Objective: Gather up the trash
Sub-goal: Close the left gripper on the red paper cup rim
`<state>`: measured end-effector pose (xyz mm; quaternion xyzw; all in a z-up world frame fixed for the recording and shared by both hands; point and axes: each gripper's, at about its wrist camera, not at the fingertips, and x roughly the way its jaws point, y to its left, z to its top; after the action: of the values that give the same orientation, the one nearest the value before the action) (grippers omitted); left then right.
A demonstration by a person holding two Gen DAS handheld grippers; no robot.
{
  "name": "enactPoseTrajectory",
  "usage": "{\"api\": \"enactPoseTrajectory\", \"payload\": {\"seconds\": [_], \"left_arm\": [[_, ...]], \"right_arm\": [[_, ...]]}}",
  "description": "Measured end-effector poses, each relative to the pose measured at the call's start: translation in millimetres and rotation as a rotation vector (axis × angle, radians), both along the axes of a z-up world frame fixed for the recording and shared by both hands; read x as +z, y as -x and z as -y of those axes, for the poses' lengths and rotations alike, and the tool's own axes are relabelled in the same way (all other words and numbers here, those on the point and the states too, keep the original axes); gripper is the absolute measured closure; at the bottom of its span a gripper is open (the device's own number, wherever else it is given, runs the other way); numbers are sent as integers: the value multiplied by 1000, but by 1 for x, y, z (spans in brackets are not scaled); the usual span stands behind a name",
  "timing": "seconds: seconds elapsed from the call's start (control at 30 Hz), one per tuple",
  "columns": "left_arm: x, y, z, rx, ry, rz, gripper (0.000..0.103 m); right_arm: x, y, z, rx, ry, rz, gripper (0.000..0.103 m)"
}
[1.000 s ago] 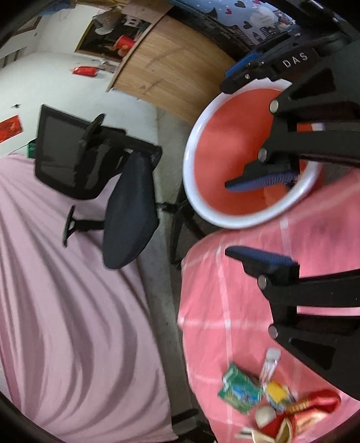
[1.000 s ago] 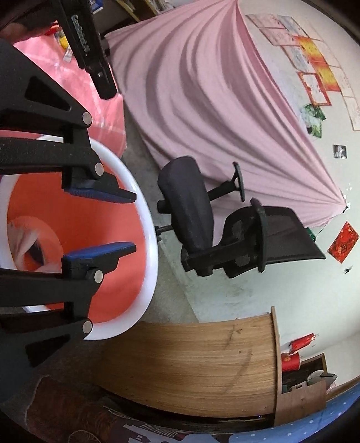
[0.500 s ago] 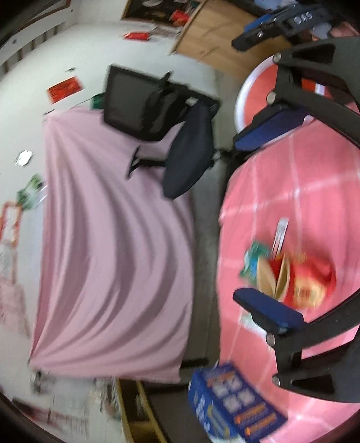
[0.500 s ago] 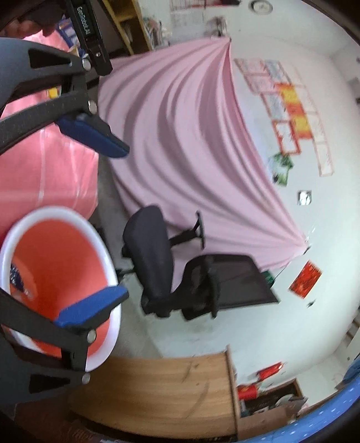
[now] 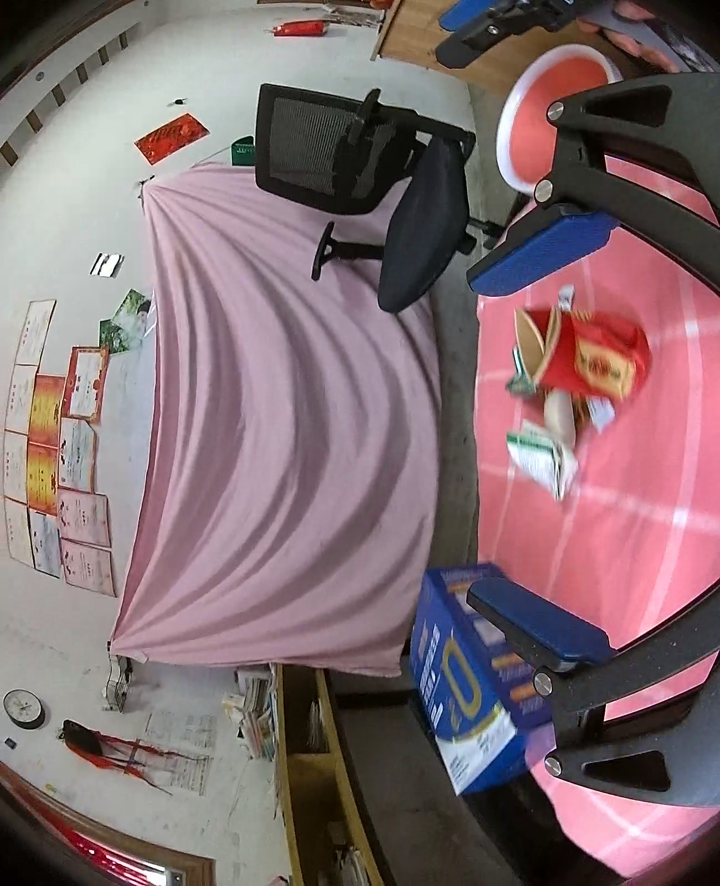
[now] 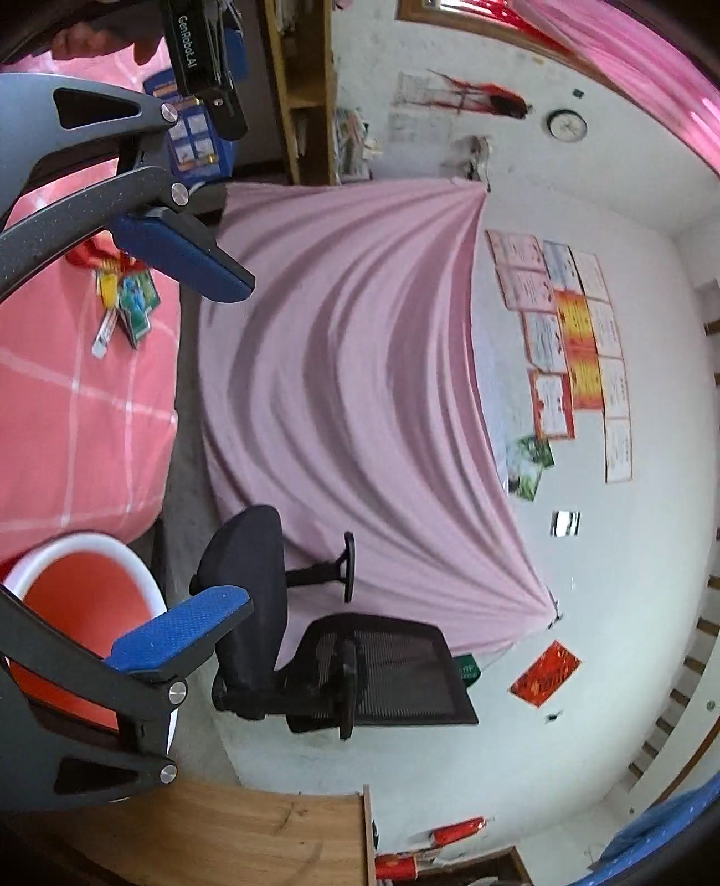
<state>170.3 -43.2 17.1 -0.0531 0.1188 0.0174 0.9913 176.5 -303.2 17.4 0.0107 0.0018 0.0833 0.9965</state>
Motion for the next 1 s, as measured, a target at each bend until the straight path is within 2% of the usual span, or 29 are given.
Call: {"api": "enactPoseTrajectory", "payload": {"seconds": [0.1,0.27,0.5,0.57,0.67,0.73,0.8,0.93,1.0], "left_arm": [[-7,-2,-10,0,-18,-19,3],[-19,-9,-19,-34,-21,-95,3],[-33,-30,-15,-132,-24,-224,4],[-36,-38,-14,-171,-17,-263,8],[-42,-52,-11,-239,-3,-342,21],[-48,-66,-7,-277,4,-410,42],[-54,-77,-3,-311,15,-468,49],[-56,-90,2,-367,38,-508,54],[-55,-95,5,-383,36,-509,54]], "right_arm": [[-3,-2,-11,22,26,-18,0],[-11,-15,-29,52,100,-92,0],[-26,-49,-31,107,98,-286,0],[-30,-56,-28,125,83,-332,5],[-39,-75,-25,169,64,-445,13],[-45,-87,-24,205,65,-517,19],[-54,-104,-25,240,84,-601,26],[-68,-123,-28,285,104,-714,37],[-74,-131,-28,295,105,-756,38]]}}
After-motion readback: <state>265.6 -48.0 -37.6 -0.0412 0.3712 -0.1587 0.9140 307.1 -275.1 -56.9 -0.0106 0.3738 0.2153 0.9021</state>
